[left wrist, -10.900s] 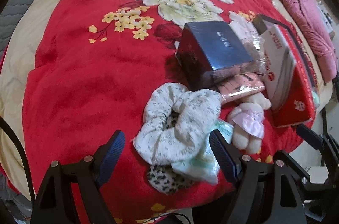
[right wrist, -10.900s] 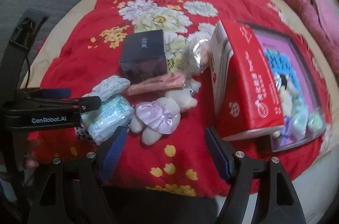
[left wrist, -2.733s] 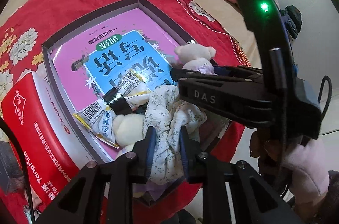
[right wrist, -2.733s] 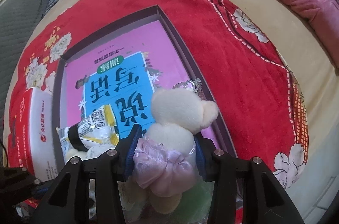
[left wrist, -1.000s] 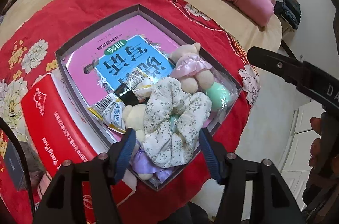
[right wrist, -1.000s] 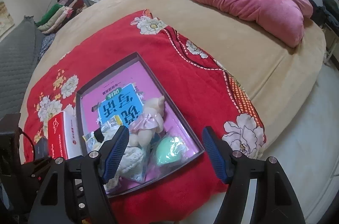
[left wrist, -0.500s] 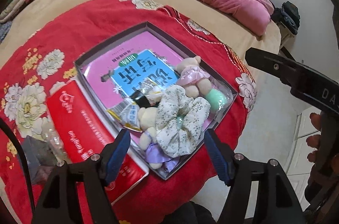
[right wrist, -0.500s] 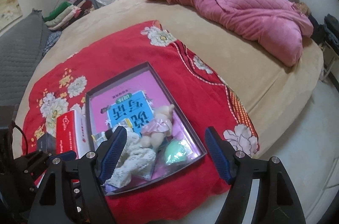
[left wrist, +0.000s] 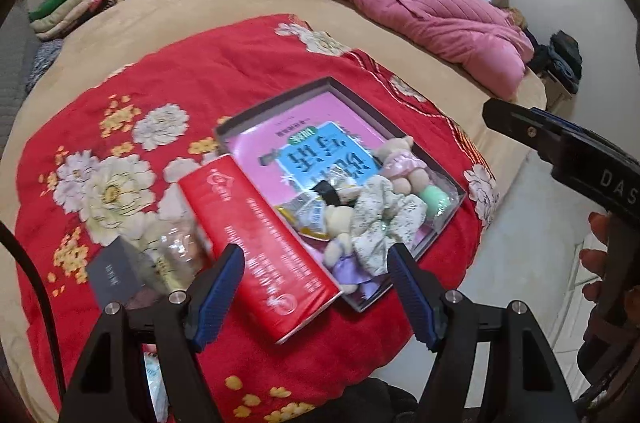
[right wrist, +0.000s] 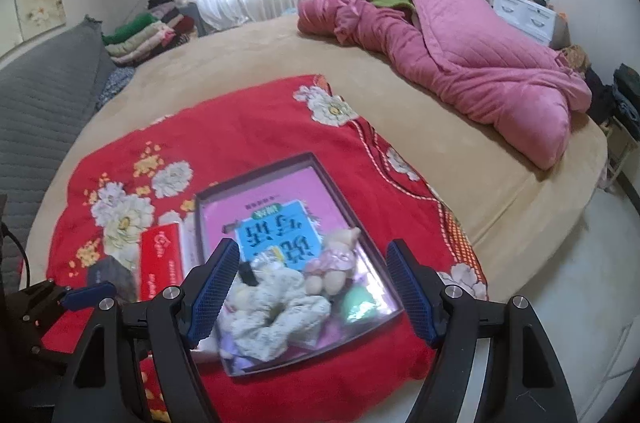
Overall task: Organize soft objects
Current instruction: 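Raise both open tools away from the tray, then move both tools back toward the items beside the red tissue box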
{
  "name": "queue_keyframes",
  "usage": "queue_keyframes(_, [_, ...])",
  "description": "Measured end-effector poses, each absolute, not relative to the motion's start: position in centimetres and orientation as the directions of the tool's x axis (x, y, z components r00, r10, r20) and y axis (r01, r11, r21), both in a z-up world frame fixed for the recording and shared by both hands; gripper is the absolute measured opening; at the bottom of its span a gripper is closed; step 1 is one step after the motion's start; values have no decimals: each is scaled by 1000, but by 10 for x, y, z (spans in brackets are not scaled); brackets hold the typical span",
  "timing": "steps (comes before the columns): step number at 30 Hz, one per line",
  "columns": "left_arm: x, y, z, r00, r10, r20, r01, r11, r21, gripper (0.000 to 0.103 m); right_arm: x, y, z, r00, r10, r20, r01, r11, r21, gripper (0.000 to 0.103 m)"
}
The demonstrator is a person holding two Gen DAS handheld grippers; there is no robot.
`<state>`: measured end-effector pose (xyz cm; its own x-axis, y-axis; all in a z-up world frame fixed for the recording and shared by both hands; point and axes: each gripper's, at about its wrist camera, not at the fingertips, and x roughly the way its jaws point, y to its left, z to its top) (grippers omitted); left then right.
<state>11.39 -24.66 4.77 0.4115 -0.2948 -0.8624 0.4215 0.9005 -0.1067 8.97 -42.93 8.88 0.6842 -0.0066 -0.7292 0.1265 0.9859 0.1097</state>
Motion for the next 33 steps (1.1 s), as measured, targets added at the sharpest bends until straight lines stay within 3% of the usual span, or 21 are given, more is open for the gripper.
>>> queue_keyframes(33, [51,-121,85,543,-229,-808,246,963,-107,74,52,-315,126,721,122,-682,-80,992,93,77])
